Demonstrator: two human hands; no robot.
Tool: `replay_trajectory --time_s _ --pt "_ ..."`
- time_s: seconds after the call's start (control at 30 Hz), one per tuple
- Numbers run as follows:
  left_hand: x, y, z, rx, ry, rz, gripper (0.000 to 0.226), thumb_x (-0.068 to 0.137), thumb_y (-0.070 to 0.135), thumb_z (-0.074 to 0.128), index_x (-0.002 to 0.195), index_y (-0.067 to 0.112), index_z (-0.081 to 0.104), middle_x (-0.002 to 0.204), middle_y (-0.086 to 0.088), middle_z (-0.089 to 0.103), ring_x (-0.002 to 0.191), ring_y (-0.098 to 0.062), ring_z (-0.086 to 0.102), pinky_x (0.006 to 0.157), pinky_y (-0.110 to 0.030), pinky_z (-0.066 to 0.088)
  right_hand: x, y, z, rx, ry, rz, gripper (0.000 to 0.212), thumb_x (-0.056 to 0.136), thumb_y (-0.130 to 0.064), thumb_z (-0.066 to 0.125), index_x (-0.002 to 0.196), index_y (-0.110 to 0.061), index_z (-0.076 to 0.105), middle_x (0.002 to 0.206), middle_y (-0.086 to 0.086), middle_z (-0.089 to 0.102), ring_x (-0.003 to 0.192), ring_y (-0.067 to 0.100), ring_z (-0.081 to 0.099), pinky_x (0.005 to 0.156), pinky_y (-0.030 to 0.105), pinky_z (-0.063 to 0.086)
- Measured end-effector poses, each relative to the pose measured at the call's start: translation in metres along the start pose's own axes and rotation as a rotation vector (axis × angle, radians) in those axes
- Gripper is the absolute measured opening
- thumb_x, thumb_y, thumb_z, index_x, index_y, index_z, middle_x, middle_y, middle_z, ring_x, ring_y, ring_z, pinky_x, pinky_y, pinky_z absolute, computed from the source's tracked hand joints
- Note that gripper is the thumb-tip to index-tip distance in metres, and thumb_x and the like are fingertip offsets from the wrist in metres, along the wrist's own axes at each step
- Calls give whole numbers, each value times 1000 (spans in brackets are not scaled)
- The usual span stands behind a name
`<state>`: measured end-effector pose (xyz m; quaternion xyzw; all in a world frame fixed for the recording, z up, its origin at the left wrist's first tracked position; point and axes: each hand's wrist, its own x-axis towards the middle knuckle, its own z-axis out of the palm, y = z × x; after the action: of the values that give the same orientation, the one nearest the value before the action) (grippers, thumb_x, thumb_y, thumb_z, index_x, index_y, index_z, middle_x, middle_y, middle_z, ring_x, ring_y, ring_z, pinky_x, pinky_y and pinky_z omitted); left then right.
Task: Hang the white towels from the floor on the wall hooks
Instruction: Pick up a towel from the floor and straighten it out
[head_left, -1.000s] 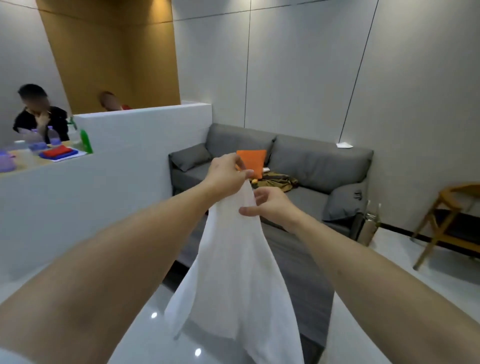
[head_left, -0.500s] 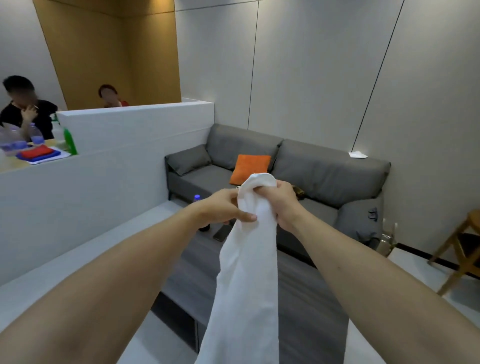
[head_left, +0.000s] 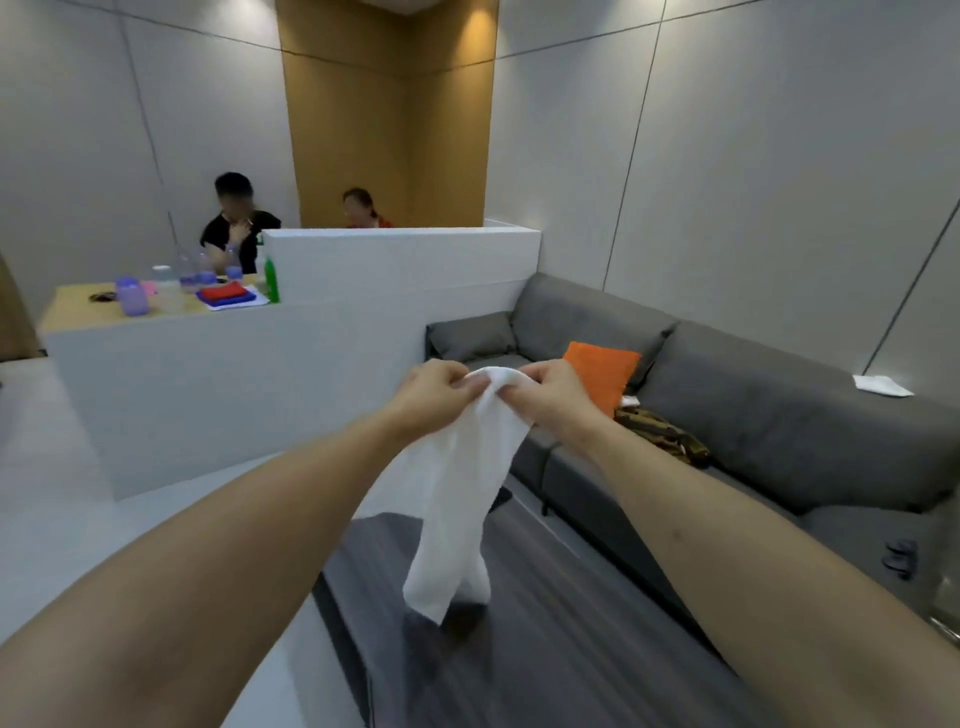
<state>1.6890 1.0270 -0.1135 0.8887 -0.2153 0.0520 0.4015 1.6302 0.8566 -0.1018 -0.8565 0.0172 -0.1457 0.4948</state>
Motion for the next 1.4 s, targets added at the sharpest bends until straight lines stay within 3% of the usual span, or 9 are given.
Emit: replay_trajectory --time_s 0.13,0.3,0.43,0.57,0.73,0.87,1.1,1.27,1.4 --pt "-17 10 9 343 -164 -131 30 72 44 77 92 24 69 87 1 66 81 -15 60 65 -27 46 17 18 -46 3 33 -21 19 76 -12 66 61 -22 74 61 -9 68 64 7 62 55 21 47" --pt "-44 7 17 602 -127 -294 20 82 36 66 95 20 67 86 1 58 90 -23 58 68 -26 39 34 37 -82 -199 -74 -25 17 76 -12 67 62 -18 74 62 -6 67 64 9 62 40 13 39" --pt "-60 -4 0 602 -97 -389 27 79 42 70 70 23 53 74 4 53 79 -20 52 64 -27 38 51 60 -103 -313 -45 13 10 74 -15 69 65 -17 74 70 -2 68 71 16 64 54 20 44" --pt "-58 -13 -20 612 -18 -432 21 80 36 72 73 20 59 72 2 56 81 -22 55 66 -27 43 77 74 -97 -438 -62 32 9 74 -24 73 66 -25 70 84 1 71 81 20 65 73 30 54" --pt "-27 -42 -43 726 64 -446 10 84 28 66 79 20 64 90 -8 63 88 -28 58 73 -31 49 113 84 -69 -561 -48 29 7 76 -34 74 77 -27 75 88 3 71 79 24 58 66 27 43" --pt "22 -72 -60 749 177 -427 14 88 29 61 93 19 69 98 -10 65 92 -31 59 75 -33 50 160 79 -40 -358 -18 35 7 82 -19 74 76 -23 74 89 6 71 77 25 68 67 30 56" --pt "92 -96 -105 673 360 -413 14 92 29 58 95 22 70 92 -7 64 82 -26 54 67 -32 43 235 38 -12 -267 91 -77 14 85 -9 69 93 -12 79 94 10 72 96 23 64 86 31 52" --pt "103 -79 -120 688 488 -356 13 93 25 58 96 24 70 95 -7 66 83 -26 52 67 -32 41 246 19 -24 -251 104 -153 14 86 -9 66 91 -15 78 79 2 68 85 21 65 78 33 55" --pt "85 -51 -103 688 511 -353 13 93 26 61 98 21 72 93 -5 66 82 -22 53 66 -33 41 229 32 -47 -240 111 -212 17 84 -9 65 89 -19 78 80 1 72 82 19 65 77 30 54"
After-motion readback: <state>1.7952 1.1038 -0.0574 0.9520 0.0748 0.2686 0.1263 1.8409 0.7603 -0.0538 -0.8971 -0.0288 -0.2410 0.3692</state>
